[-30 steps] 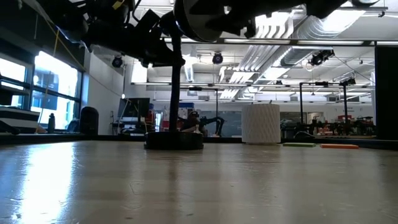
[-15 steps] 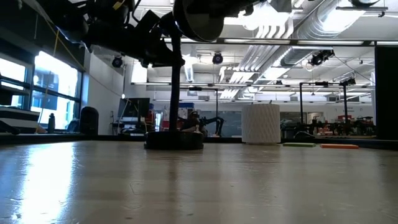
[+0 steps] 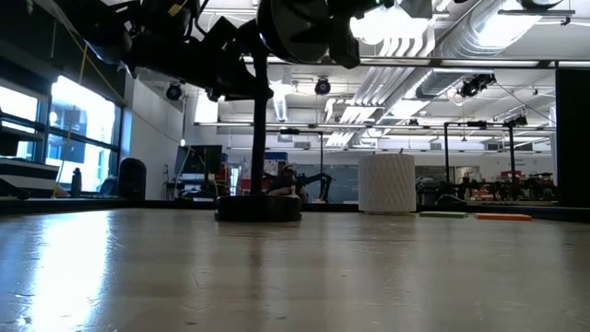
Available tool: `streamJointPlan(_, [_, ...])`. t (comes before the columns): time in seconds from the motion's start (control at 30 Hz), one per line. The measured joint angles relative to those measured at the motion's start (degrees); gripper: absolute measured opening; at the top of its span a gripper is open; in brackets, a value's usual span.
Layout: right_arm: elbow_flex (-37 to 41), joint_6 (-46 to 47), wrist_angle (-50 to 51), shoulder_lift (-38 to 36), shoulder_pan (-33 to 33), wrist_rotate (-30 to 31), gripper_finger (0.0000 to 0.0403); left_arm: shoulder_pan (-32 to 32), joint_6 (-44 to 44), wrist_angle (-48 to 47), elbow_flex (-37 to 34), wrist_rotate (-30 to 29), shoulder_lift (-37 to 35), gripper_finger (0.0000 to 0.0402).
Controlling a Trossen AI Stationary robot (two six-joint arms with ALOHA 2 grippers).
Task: Screw lightbulb
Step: Remove the lightbulb from the lamp
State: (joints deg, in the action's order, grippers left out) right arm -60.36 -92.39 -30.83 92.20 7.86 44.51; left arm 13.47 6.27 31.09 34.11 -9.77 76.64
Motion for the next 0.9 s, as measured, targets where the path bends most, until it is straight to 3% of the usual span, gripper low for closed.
streamJointPlan(0.27, [0.0,20.5,1.2,-0.1,1.4,0.4,0.0268,0.0,0.0,0.0,0.0,-0.1,0.0,0.0053])
streamJointPlan(0.5, [0.1,25.4,1.7,0.0,4.2,0.5,0.0328,0.1,-0.1,-0.4,0.1,-1.1,0.0,0.0053])
streamJointPlan(0.67, [0.1,30.7,1.5,0.0,5.3,6.8,0.0345,0.1,-0.2,-0.6,0.1,-1.4,0.0,0.0053])
streamJointPlan(0.77, [0.1,42.5,3.3,-0.8,5.7,8.7,0.0345,0.1,-0.3,-0.8,0.1,-1.5,0.0,0.0053])
streamJointPlan(0.9, [0.1,67.5,8.3,-1.3,5.7,8.9,0.0346,0.1,-0.7,-1.0,0.1,-1.6,-0.1,0.0053])
